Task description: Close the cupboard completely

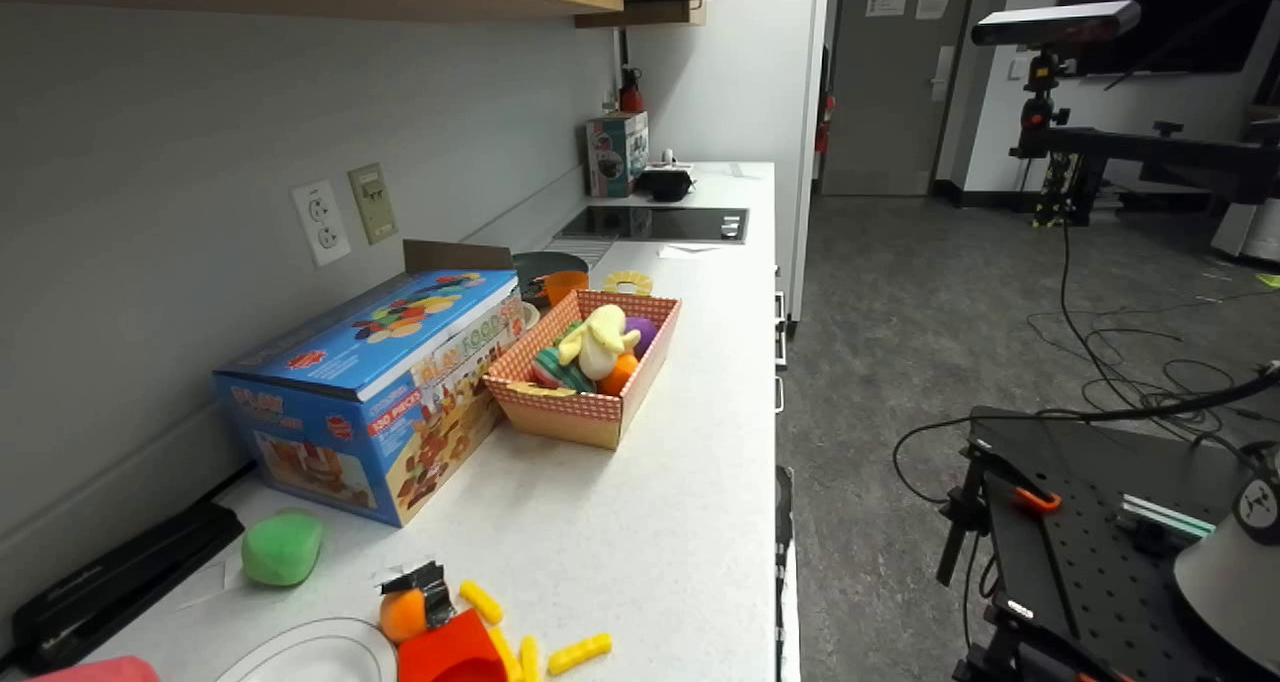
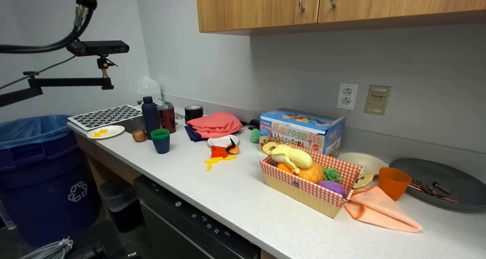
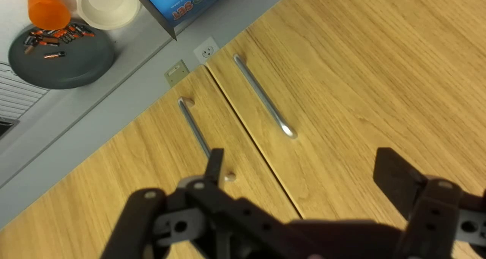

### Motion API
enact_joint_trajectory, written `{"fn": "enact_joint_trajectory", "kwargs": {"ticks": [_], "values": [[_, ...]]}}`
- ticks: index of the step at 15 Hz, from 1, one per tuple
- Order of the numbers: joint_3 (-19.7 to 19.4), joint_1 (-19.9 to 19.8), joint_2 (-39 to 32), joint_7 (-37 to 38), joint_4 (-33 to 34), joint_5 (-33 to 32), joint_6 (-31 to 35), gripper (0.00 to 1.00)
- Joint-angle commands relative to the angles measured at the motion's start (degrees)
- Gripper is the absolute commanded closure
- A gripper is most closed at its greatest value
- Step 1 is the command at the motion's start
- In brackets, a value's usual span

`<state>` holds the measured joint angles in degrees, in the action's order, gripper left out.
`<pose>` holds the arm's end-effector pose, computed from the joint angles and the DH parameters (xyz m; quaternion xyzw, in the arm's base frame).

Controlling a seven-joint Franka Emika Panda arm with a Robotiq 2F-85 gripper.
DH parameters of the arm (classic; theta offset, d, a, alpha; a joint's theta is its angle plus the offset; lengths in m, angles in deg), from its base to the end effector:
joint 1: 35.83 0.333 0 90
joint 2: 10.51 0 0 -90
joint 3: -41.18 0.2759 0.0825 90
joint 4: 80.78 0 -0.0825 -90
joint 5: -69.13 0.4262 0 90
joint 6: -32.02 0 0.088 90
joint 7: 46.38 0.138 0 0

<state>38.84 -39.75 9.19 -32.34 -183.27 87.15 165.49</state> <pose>0.5570 -0.0530 0.7384 -0.8688 0.2069 -0.4105 0.1837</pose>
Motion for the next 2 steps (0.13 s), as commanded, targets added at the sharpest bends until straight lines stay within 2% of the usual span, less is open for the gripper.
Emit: {"fn": "enact_joint_trajectory", "kwargs": {"ticks": [1,2], "values": [[-0.4,0.5,-0.1,0.2,0.2,-0.3,-0.1,0.00],[-0.4,0.5,-0.1,0.2,0.2,-0.3,-0.1,0.00]]}}
